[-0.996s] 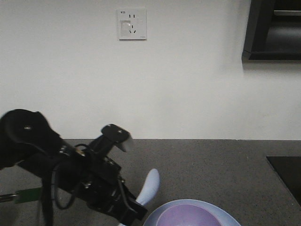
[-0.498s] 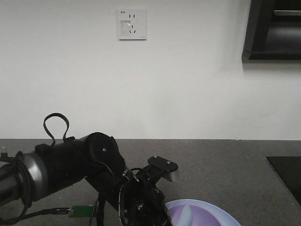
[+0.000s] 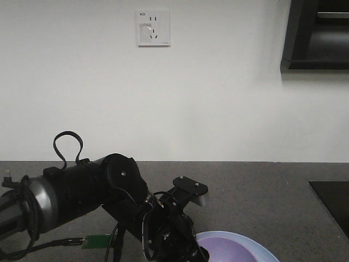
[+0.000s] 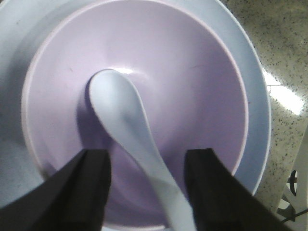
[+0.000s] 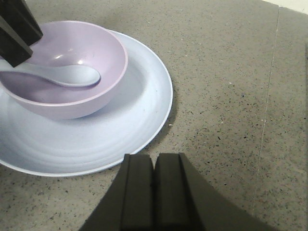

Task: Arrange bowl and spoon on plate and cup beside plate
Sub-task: 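Move the left gripper over the bowl and drop the spoon inside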

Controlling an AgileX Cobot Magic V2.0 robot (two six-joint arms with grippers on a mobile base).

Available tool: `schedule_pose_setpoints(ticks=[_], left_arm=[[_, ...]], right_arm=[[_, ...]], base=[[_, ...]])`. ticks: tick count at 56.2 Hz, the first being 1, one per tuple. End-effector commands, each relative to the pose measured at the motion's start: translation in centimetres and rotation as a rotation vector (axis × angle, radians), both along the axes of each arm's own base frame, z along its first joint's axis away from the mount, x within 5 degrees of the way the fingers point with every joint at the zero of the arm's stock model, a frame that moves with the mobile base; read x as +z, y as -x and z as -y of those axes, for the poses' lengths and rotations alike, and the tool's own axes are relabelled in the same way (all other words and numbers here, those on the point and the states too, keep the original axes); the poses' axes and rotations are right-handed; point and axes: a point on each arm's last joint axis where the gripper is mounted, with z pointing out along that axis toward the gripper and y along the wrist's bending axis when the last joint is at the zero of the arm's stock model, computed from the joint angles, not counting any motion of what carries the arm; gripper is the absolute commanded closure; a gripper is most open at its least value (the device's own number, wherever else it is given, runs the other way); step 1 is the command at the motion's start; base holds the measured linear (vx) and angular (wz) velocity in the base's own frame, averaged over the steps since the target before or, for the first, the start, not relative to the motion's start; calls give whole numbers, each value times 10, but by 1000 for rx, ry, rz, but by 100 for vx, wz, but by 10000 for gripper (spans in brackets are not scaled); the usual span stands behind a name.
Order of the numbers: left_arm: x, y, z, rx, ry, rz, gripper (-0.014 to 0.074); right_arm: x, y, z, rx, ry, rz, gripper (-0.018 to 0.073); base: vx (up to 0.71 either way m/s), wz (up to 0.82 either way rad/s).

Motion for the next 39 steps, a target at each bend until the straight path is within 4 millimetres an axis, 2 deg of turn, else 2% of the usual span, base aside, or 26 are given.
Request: schedule_pose_setpoints(ticks=[1,7,12,19,27,32,39], left_arm=[[47,3,1,13,110,109,35],[80,4,-4,-11,118,210,32],[112,9,-15,-11,86,318,36],[154,17,-46,101,-5,454,37],[174,23,-89,260,-174,534,37],[179,30,-112,319,-274,537,37],[179,45,-135,364,-297,523,37]], right_arm=[[15,-5,0,-16,-19,102,568],[15,-5,0,-16,-18,102,568],[15,-5,1,-15,-16,103,568],[15,-5,1,-15,-14,103,568],[15,-5,1,-15,-14,103,568],[15,-5,1,-15,-15,103,568],[15,-5,1,-15,-15,103,568]], base=[[0,0],[0,0],[0,0],[0,0],[0,0],[0,0],[0,0]])
